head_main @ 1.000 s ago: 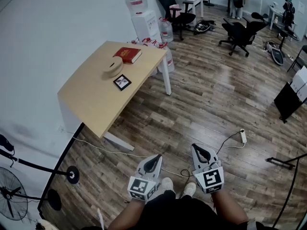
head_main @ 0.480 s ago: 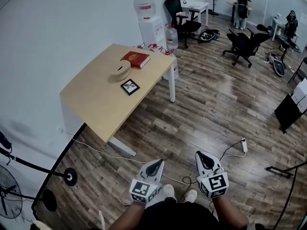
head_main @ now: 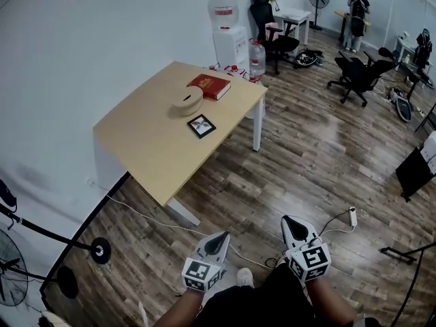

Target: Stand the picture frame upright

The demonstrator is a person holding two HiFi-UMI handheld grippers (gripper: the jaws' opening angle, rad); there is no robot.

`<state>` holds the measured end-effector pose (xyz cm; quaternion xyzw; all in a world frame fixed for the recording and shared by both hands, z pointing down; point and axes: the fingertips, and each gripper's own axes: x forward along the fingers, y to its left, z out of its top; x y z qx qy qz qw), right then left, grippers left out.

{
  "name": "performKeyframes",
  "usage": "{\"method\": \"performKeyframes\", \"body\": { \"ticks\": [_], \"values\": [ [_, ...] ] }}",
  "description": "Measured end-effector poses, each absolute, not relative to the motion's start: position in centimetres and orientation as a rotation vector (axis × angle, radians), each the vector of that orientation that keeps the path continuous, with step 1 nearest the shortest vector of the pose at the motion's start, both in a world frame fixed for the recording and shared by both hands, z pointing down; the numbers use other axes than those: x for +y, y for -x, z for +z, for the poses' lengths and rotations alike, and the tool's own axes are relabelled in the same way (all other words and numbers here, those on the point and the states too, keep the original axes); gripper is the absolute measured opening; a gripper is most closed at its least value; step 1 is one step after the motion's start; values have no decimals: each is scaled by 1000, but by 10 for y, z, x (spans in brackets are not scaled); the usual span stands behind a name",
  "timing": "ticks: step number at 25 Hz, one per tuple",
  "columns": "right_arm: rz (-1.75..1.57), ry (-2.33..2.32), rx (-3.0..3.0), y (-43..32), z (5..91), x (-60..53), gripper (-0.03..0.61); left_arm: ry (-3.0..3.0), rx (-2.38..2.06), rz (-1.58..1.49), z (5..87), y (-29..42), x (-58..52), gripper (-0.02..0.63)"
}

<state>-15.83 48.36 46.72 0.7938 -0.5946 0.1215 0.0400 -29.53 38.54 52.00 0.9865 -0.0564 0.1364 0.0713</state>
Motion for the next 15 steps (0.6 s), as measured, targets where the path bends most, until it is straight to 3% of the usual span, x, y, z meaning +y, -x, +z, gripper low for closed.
{"method": "performKeyframes", "body": {
  "ticks": [8,15],
  "values": [
    [437,-2397,-1827,129,489,465,9,-2962,-172,426,523,257,365,0],
    [436,-2375,-1859,53,496,432,9,-2960,-203,447,525,180,335,0]
  ]
}}
